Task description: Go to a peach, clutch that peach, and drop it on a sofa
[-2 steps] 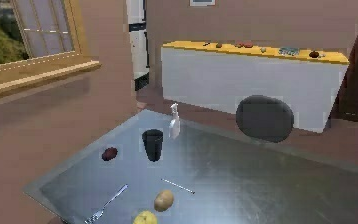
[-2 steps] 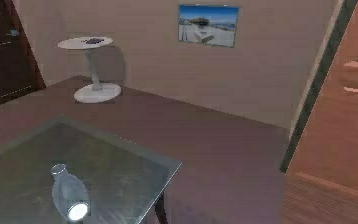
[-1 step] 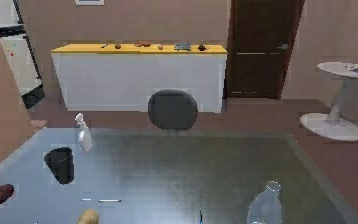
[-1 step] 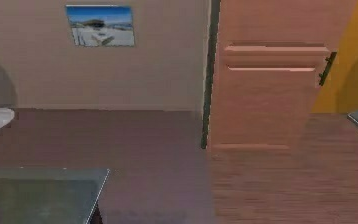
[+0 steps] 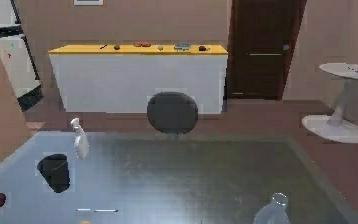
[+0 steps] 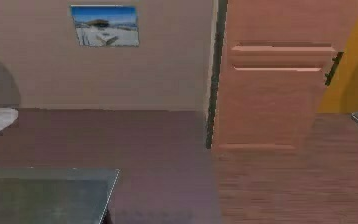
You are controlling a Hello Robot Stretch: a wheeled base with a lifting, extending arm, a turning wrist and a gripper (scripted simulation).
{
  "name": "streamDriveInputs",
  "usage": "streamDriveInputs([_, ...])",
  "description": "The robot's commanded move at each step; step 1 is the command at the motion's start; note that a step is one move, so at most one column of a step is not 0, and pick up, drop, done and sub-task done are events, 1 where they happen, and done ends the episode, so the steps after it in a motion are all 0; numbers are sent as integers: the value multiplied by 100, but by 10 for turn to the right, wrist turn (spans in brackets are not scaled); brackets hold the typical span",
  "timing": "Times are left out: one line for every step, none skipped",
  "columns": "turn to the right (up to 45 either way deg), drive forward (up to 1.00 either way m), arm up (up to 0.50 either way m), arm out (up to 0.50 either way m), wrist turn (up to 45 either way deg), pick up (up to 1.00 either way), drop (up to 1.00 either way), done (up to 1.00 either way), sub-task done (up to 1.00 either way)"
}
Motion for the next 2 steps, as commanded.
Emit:
streamDriveInputs([-450,0,0,0,0,0,0,0,0])
streamDriveInputs([-450,0,0,0,0,0,0,0,0])
